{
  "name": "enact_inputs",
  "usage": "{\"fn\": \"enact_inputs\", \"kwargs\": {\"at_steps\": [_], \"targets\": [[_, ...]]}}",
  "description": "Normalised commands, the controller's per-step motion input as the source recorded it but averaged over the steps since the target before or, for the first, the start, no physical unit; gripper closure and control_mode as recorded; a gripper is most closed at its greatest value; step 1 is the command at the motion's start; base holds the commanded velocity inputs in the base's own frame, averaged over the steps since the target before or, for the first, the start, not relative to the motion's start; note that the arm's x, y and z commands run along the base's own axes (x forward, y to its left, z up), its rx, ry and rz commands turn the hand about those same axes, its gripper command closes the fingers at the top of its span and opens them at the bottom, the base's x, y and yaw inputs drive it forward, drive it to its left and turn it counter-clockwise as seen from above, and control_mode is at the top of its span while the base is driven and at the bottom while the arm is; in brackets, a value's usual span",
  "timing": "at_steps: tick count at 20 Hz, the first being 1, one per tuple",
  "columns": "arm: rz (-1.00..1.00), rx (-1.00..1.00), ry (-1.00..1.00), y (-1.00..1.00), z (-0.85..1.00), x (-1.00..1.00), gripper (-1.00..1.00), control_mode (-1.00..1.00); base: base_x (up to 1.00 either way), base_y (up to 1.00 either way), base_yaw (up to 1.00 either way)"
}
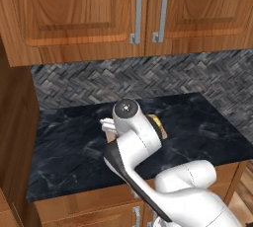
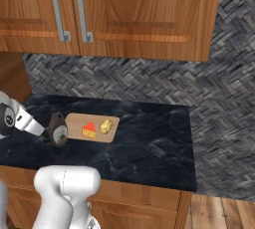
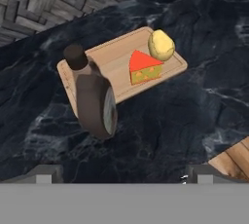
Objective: Retrieve the reheated potato from the microwave, then place the potato, cheese, and condiment on the cutting board.
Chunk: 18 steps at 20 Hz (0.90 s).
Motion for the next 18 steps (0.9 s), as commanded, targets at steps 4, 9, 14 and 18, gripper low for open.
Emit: {"fn": "enact_inputs", "kwargs": {"at_steps": [4,9,14,18], "targets": [[0.04,0.00,0.06,0.00,0.00,0.10,-1.00,-1.00,0.00,0.00,0.00],[0.06,0.00,0.00,0.00,0.00,0.03,-1.00,-1.00,0.00,0.00,0.00],[0.02,0.00,-0.01,-0.02,-0.07,0.01,-1.00,-1.00,0.00,0.00,0.00],[0.00,0.00,0.00,-0.01,-0.14,0.09,-1.00,-1.00,0.00,0.00,0.00]]}}
